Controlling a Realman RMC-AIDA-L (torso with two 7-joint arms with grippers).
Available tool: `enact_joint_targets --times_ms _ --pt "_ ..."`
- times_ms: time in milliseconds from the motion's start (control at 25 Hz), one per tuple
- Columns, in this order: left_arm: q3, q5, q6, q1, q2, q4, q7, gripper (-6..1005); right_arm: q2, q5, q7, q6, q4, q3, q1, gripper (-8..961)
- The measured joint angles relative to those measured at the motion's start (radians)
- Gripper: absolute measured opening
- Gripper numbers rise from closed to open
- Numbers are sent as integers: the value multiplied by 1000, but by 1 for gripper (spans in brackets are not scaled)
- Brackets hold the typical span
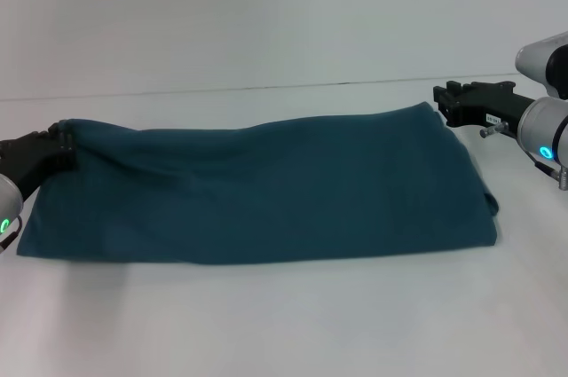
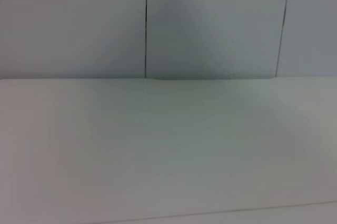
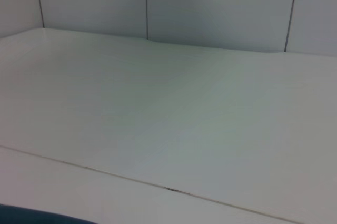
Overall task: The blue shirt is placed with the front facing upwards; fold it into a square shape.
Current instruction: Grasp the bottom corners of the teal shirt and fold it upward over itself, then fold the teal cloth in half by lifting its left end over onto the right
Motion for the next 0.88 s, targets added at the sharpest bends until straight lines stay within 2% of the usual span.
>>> enact_joint_targets --times_ms 280,320,440,480,600,760,880 --pt "-1 -48 -14 4 -1 -6 12 81 0 0 0 39 0 -28 5 190" --pt "-1 -57 -21 3 -1 -8 17 121 0 0 0 40 0 -29 5 206" --pt "-1 -80 -32 4 -2 -10 31 241 0 0 0 35 0 -33 6 458" --pt "0 -84 -29 5 -2 -10 37 281 0 0 0 33 -1 -33 6 499" --pt "1 -102 3 13 -1 -10 55 516 0 0 0 28 -4 -34 4 623" --pt "0 -151 96 39 -2 -12 119 603 0 0 1 19 -8 -34 -2 762" --pt "0 -159 114 46 -1 -13 105 668 -1 5 6 6 -9 -35 -6 859"
